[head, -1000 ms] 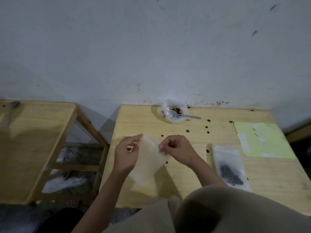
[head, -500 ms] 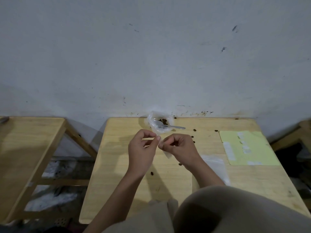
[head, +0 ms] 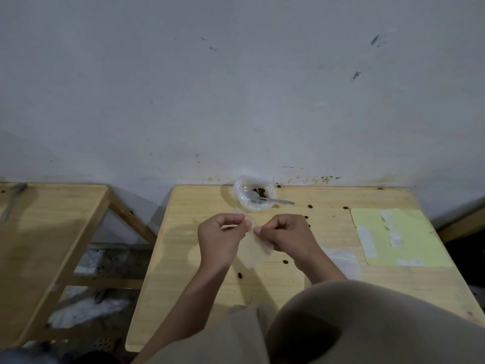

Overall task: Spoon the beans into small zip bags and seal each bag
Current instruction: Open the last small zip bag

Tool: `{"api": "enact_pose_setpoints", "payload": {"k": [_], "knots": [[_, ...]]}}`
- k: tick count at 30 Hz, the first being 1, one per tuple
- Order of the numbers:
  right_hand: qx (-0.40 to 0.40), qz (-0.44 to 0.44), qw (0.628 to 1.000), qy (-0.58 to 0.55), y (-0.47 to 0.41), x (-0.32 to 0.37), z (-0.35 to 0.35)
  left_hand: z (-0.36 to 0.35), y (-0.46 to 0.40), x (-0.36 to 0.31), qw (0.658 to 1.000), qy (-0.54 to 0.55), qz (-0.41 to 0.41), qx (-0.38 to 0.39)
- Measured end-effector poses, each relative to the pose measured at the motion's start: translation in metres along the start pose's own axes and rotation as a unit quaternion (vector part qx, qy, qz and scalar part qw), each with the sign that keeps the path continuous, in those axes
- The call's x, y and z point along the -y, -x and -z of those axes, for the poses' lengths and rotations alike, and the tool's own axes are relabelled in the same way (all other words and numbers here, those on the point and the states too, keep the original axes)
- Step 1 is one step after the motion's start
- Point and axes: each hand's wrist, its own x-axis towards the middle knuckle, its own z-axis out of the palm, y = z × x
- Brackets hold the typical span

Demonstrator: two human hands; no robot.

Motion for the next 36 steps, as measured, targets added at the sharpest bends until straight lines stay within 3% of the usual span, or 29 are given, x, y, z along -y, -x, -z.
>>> {"api": "enact_pose_setpoints", "payload": {"k": [8,13,18,21,26,28,30,33,36], "knots": [[-0.123,0.07,0.983,0.118,-0.012,-0.009,-0.006,-0.01,-0.006,0.002,0.999,-0.035,-0.012,-0.001],[-0.215,0.109,0.961,0.136,-0.018,-0.008,0.007,-0.02,0.014,0.014,0.995,-0.074,-0.02,0.069],[-0.11,0.184,0.944,0.251,-0.012,0.001,0.013,-0.02,0.001,0.01,0.997,-0.056,-0.033,0.03],[-0.038,0.159,0.911,0.379,-0.017,0.004,0.017,-0.025,0.002,0.006,0.996,-0.056,-0.057,0.047],[-0.04,0.095,0.949,0.297,-0.018,0.015,0.025,-0.022,0.006,0.007,0.986,-0.017,-0.116,0.118],[-0.047,0.078,0.967,0.238,-0.018,0.019,0.03,-0.011,-0.001,0.019,0.969,-0.117,-0.188,0.106],[-0.046,0.071,0.972,0.218,-0.018,0.023,0.032,0.001,-0.013,0.035,0.932,-0.259,-0.234,0.096],[-0.033,0.058,0.975,0.214,-0.019,0.027,0.035,0.016,-0.032,0.051,0.928,-0.301,-0.183,0.119],[-0.014,0.045,0.973,0.224,-0.02,0.029,0.036,0.022,-0.04,0.058,0.924,-0.292,-0.198,0.148]]}}
